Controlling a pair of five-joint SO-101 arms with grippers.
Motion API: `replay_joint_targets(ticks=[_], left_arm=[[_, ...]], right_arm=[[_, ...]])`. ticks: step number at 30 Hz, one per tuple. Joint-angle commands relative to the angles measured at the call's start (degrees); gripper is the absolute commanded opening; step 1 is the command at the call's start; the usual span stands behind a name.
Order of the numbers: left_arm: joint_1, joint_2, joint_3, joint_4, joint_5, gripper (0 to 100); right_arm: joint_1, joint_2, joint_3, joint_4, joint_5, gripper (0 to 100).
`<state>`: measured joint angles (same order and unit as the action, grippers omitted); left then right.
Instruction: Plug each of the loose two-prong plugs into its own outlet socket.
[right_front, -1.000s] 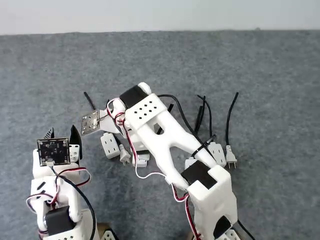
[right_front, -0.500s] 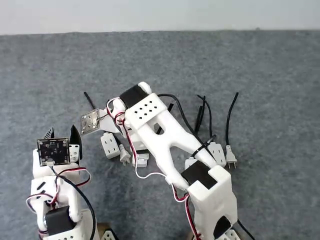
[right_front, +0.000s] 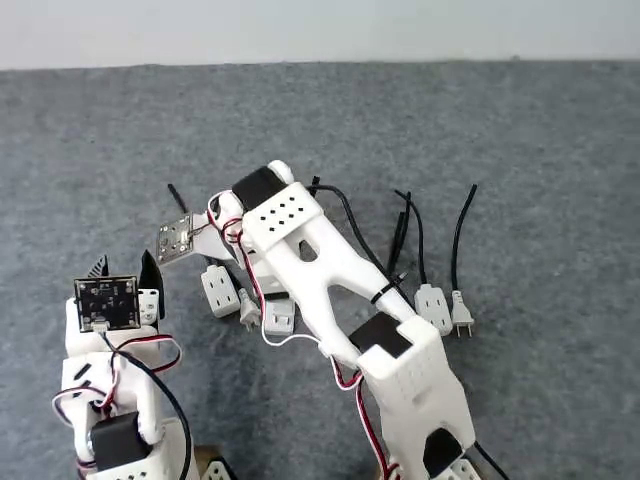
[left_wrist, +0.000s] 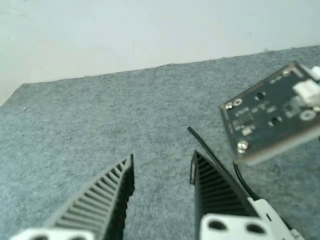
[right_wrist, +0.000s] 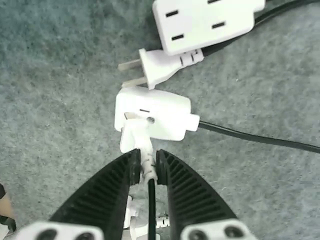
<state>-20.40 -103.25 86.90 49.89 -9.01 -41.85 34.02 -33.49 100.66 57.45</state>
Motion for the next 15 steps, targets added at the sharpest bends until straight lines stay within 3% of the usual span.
replay_joint_targets(ticks=[1,15], left_arm=[[-0.18,-1.14,-0.31,-1.58,-0.53,18],[-0.18,-1.14,-0.31,-1.67,-0.53,18]], right_arm=[[-0.31,0.40,-2.46,2.15,0.35,0.8],[-0.31,-3.65,-3.43,2.42,0.35,0.8]])
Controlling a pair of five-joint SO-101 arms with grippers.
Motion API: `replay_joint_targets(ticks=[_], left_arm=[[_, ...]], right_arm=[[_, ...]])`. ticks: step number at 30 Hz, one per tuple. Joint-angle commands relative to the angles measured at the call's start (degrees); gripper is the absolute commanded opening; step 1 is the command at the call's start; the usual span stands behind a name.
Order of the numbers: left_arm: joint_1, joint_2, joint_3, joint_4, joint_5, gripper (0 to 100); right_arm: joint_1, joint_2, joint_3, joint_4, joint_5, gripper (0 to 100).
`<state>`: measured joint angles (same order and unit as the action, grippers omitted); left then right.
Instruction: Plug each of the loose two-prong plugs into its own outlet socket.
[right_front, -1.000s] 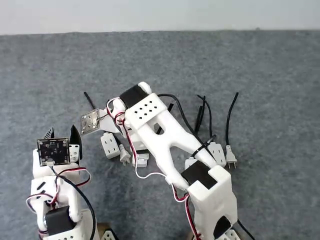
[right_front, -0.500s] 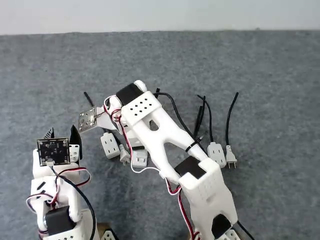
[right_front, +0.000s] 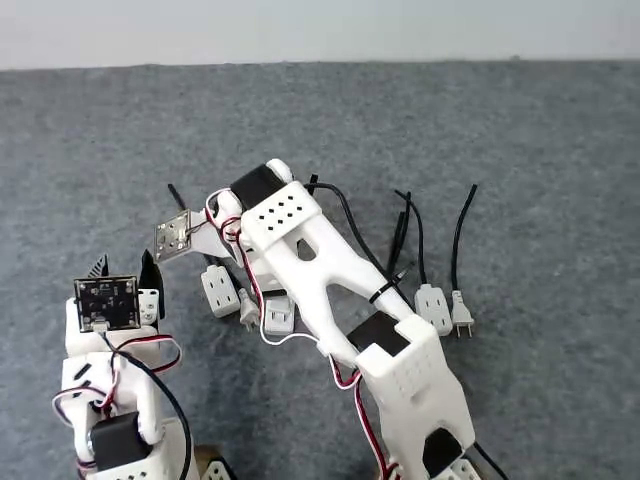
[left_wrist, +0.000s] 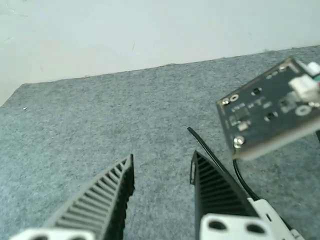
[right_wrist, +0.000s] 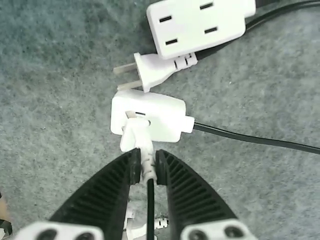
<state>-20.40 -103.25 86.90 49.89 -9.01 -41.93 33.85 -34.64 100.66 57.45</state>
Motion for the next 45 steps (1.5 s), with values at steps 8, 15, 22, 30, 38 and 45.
replay_joint_targets(ticks=[8,15,22,30,38,45], left_arm=[[-0.18,-1.14,-0.31,-1.76,-0.53,18],[-0.18,-1.14,-0.22,-1.76,-0.53,18],[-0.18,-1.14,-0.22,-1.76,-0.53,18],[-0.18,-1.14,-0.22,-1.76,-0.53,18],[-0.18,-1.14,-0.22,-1.85,-0.53,18],[-0.18,-1.14,-0.22,-1.85,-0.53,18]], right_arm=[[-0.48,-3.56,-2.20,2.42,0.35,0.8],[1.54,-3.47,-2.37,2.42,0.62,0.8],[4.18,-3.56,-2.46,2.33,1.93,0.8],[1.98,-2.86,-2.90,2.33,1.85,0.8],[-1.19,-1.98,-1.76,2.33,-0.44,0.8],[-1.45,2.51,-0.79,2.24,-1.41,0.8]])
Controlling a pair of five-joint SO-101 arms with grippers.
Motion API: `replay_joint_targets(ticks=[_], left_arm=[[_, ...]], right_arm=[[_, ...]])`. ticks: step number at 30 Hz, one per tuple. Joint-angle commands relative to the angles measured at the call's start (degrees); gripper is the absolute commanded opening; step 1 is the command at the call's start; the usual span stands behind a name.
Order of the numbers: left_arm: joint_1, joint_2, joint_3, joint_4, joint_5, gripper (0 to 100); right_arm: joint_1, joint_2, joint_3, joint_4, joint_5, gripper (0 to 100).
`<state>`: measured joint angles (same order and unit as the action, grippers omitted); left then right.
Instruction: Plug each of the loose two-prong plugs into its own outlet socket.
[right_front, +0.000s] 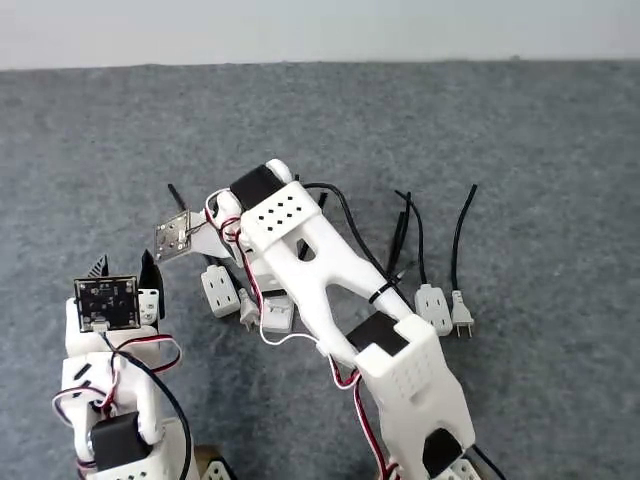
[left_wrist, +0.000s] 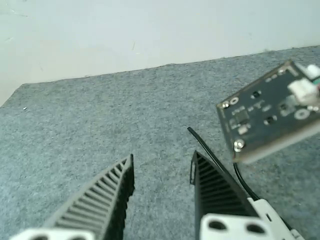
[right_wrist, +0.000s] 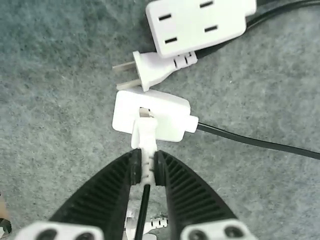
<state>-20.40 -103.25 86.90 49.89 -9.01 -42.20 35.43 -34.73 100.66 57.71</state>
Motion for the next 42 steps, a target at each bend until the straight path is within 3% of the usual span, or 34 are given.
replay_joint_targets(ticks=[1,42], left_arm=[[-0.18,-1.14,-0.22,-1.85,-0.53,18],[-3.69,-1.14,-1.89,-1.85,1.67,18]], right_arm=[[-1.19,1.19,-0.70,2.15,-1.93,0.8],[-5.58,11.21,-0.44,-4.70,-10.55,0.9]])
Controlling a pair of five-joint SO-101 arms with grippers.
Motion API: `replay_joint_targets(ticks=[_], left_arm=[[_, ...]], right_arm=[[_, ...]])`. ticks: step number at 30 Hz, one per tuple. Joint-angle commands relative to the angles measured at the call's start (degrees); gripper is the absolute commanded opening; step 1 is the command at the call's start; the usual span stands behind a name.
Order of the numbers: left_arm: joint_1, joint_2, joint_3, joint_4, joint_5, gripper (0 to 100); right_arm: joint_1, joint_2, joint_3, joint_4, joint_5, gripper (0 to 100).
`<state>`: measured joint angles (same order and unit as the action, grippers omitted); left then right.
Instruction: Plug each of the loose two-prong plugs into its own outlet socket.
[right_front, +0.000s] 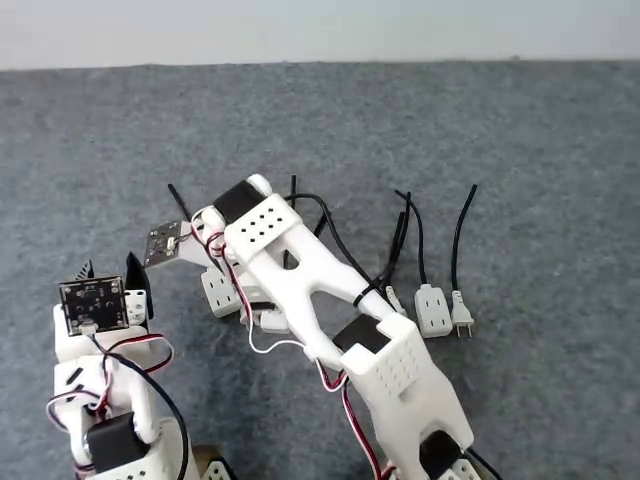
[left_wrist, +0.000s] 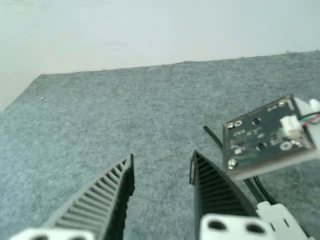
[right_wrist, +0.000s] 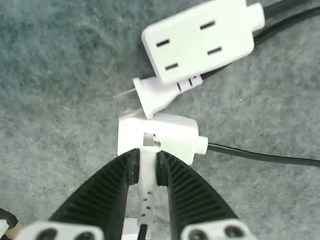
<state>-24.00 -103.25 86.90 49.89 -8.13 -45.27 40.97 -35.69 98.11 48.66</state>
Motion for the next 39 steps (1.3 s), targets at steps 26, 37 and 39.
replay_joint_targets(ticks=[26,37,39], left_arm=[[-0.35,-1.14,-1.80,-1.85,0.97,18],[-0.09,-1.14,0.66,-4.92,1.05,18],[-0.09,-1.14,0.66,-4.84,1.05,18]], right_arm=[[-0.48,6.55,0.09,-1.71,-3.60,0.9],[0.40,5.32,-7.56,4.88,-6.68,1.3],[1.27,5.23,-9.49,5.05,-6.77,1.3]])
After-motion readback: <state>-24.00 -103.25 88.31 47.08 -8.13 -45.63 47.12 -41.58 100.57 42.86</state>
